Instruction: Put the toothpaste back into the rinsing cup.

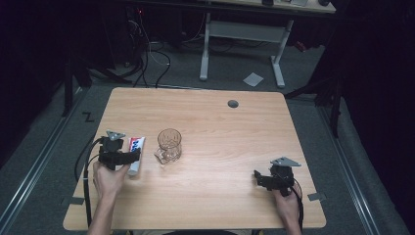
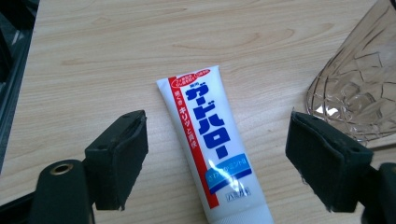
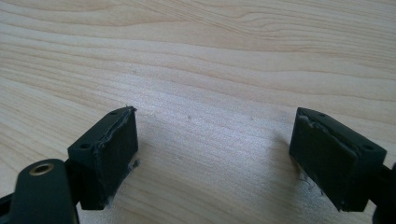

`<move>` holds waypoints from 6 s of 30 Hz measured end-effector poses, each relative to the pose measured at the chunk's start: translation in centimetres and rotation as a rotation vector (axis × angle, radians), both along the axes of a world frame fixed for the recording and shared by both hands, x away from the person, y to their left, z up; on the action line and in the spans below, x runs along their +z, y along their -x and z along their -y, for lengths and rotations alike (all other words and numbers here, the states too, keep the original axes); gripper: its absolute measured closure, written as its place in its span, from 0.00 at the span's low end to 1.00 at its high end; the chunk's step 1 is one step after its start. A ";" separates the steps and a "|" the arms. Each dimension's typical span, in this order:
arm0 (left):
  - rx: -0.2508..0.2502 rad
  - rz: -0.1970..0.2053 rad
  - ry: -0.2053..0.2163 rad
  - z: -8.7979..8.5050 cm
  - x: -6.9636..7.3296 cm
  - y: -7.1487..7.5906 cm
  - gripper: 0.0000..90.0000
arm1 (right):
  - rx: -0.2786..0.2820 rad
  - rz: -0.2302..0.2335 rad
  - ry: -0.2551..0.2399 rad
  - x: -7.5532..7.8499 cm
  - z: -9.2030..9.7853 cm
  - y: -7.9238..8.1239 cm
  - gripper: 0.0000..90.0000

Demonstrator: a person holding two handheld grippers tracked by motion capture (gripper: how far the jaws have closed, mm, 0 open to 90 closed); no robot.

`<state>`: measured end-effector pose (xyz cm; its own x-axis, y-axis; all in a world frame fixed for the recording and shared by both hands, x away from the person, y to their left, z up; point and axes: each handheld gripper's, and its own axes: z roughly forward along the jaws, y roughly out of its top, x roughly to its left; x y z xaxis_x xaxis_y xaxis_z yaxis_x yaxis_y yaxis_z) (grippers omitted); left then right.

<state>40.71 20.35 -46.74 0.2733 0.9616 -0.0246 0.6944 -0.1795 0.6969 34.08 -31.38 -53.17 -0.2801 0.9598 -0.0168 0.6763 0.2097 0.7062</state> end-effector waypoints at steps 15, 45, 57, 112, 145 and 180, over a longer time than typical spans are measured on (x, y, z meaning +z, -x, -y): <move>-0.006 -0.069 -0.035 1.4 -0.5 -2.8 0.26 | 0.000 0.000 0.000 0.0 0.0 0.0 0.17; 0.043 -0.180 -0.071 1.8 -3.3 -5.3 0.31 | 0.000 0.000 -0.001 0.0 0.0 0.0 0.17; 0.076 -0.208 -0.093 1.8 -4.1 -5.8 0.40 | 0.001 0.000 0.000 0.0 0.0 0.0 0.17; -0.027 -0.030 0.076 0.7 0.6 -2.5 0.71 | 0.003 0.001 0.001 0.0 0.0 0.0 0.17; -0.117 0.145 0.162 1.0 6.0 1.6 0.70 | 0.003 0.000 0.000 0.0 0.0 0.0 0.17; -0.235 0.178 0.184 5.0 8.5 1.2 0.70 | 0.004 0.001 0.001 0.0 0.0 0.0 0.17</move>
<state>39.52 15.33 -38.23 0.5023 0.8557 -0.1240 0.5134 -0.1798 0.8391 34.06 -31.42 -53.18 -0.2837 0.9588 -0.0177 0.6749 0.2127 0.7066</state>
